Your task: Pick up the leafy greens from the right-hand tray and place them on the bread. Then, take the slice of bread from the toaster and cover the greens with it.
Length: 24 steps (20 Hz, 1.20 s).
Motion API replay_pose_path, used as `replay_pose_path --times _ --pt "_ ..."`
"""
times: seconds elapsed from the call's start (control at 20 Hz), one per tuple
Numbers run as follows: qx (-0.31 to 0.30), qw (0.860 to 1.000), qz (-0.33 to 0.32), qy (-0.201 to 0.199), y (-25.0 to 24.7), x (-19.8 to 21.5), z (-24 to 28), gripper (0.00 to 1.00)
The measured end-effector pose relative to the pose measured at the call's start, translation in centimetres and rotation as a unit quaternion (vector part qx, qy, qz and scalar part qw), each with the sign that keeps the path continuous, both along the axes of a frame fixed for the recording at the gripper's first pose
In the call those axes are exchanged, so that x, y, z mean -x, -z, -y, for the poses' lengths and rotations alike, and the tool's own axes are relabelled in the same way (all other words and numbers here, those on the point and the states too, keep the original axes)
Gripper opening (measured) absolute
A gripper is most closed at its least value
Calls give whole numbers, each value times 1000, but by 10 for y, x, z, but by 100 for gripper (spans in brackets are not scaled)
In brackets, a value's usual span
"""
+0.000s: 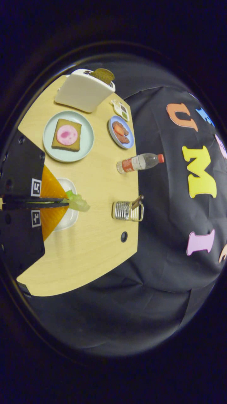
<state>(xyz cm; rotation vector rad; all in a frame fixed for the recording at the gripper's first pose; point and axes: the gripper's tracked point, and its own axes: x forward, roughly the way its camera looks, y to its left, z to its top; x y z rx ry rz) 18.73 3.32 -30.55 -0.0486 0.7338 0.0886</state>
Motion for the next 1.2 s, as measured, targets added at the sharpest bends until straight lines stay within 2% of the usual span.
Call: replay_pose_path --times 0.4,0.75,0.9,1.2 --pt "-1 1000 16 -25 -31 29 -127 1" --pt "-34 996 -18 -83 -15 56 -233 1" --pt "-22 995 -34 -93 6 45 -244 1" --pt "0 996 -76 -53 50 -1 -214 1"
